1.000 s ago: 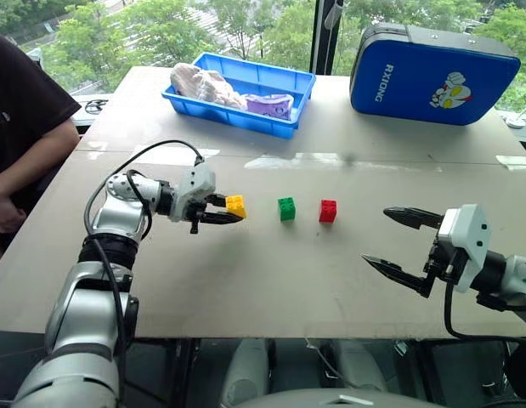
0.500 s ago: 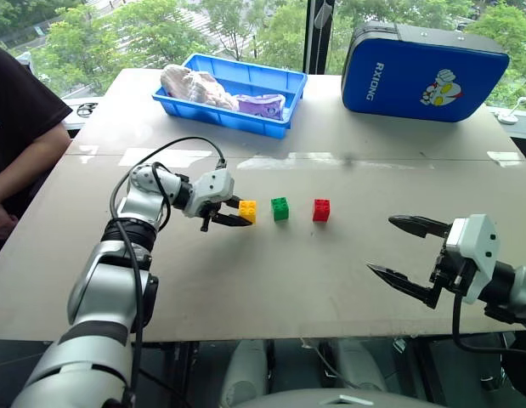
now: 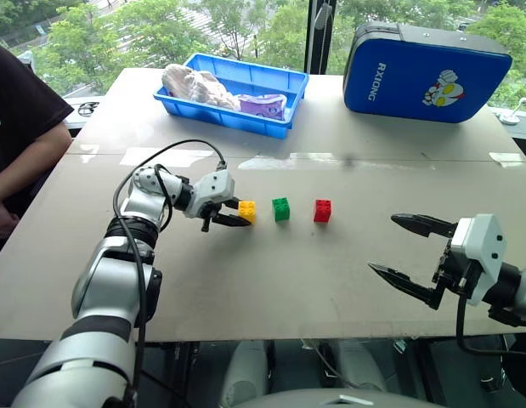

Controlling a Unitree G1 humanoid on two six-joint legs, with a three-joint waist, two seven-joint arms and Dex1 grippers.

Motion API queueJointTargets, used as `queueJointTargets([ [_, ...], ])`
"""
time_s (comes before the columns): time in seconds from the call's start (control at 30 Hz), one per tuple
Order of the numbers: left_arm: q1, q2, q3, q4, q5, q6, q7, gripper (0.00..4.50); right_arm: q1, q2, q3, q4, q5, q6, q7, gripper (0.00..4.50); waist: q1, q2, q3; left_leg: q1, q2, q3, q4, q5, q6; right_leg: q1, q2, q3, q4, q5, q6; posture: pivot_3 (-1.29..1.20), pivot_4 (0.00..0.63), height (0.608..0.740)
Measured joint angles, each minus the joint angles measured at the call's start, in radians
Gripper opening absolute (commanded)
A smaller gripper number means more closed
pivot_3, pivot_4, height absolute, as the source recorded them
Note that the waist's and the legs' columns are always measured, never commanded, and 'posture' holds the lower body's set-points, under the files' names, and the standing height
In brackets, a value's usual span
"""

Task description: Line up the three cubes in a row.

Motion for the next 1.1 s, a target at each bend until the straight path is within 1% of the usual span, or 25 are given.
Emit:
queueJointTargets([
  [0.47, -0.016, 0.002, 0.008, 0.032, 0.028, -0.008, 0.027, 1.28, 0.005, -0.001, 0.000, 0.000, 0.000, 0.000, -0.001, 4.50, 0.000, 0.000, 0.000, 0.000, 0.000, 0.000, 0.000, 0.000, 0.000, 0.000, 0.000, 0.000, 0.000, 0.000, 0.000, 0.00, 0.150, 0.740],
  [0.53, -0.018, 0.002, 0.008, 0.037, 0.030, -0.010, 0.033, 2.29, 0.009, -0.002, 0.000, 0.000, 0.000, 0.000, -0.001, 4.50, 0.000, 0.000, 0.000, 0.000, 0.000, 0.000, 0.000, 0.000, 0.000, 0.000, 0.000, 0.000, 0.000, 0.000, 0.000, 0.00, 0.150, 0.740],
  [0.6, -0.018, 0.002, 0.008, 0.041, 0.033, -0.010, 0.035, 2.99, 0.009, -0.002, 0.000, 0.000, 0.000, 0.000, -0.001, 4.50, 0.000, 0.000, 0.000, 0.000, 0.000, 0.000, 0.000, 0.000, 0.000, 0.000, 0.000, 0.000, 0.000, 0.000, 0.000, 0.00, 0.150, 0.740],
  [0.63, -0.018, 0.002, 0.008, 0.042, 0.035, -0.010, 0.037, 3.55, 0.010, -0.002, 0.000, 0.000, 0.000, 0.000, -0.001, 4.50, 0.000, 0.000, 0.000, 0.000, 0.000, 0.000, 0.000, 0.000, 0.000, 0.000, 0.000, 0.000, 0.000, 0.000, 0.000, 0.00, 0.150, 0.740],
  [0.67, -0.018, 0.003, 0.008, 0.044, 0.036, -0.011, 0.041, 3.96, 0.010, -0.002, 0.000, 0.000, 0.000, 0.000, -0.001, 4.50, 0.000, 0.000, 0.000, 0.000, 0.000, 0.000, 0.000, 0.000, 0.000, 0.000, 0.000, 0.000, 0.000, 0.000, 0.000, 0.00, 0.150, 0.740],
  [0.7, -0.018, 0.004, 0.008, 0.045, 0.036, -0.012, 0.042, 4.48, 0.010, -0.002, 0.000, 0.000, 0.000, 0.000, -0.001, 4.50, 0.000, 0.000, 0.000, 0.000, 0.000, 0.000, 0.000, 0.000, 0.000, 0.000, 0.000, 0.000, 0.000, 0.000, 0.000, 0.00, 0.150, 0.740],
  [0.87, -0.016, 0.020, 0.031, 0.043, 0.028, -0.012, 0.036, 4.48, 0.012, -0.002, 0.000, 0.000, -0.001, -0.002, -0.001, 4.50, 0.000, 0.000, 0.000, 0.000, 0.000, 0.000, 0.000, 0.000, 0.000, 0.000, 0.000, 0.000, 0.000, 0.000, 0.000, 0.00, 0.150, 0.740],
  [0.97, 0.001, 0.046, 0.075, 0.010, -0.007, 0.018, 0.031, 4.48, 0.017, -0.001, 0.000, 0.000, -0.006, -0.004, -0.002, 4.50, -0.001, 0.000, 0.000, 0.000, 0.000, 0.000, 0.000, 0.000, 0.000, 0.000, 0.000, 0.000, 0.000, 0.000, 0.000, 0.00, 0.150, 0.740],
  [1.07, 0.062, 0.070, 0.135, -0.102, -0.068, 0.102, 0.043, 4.48, 0.022, 0.012, 0.000, 0.000, -0.009, -0.005, -0.008, 4.50, -0.002, 0.000, 0.000, 0.000, 0.001, 0.000, 0.000, 0.000, 0.000, 0.000, 0.000, 0.000, 0.000, 0.000, 0.000, 0.00, 0.150, 0.740],
  [1.1, 0.099, 0.077, 0.160, -0.167, -0.094, 0.146, 0.055, 4.48, 0.021, 0.016, 0.001, 0.001, -0.010, -0.006, -0.013, 4.50, -0.002, 0.000, 0.000, 0.000, 0.001, 0.000, 0.000, 0.000, 0.000, 0.000, 0.000, 0.000, 0.000, 0.000, 0.000, 0.00, 0.150, 0.740],
])
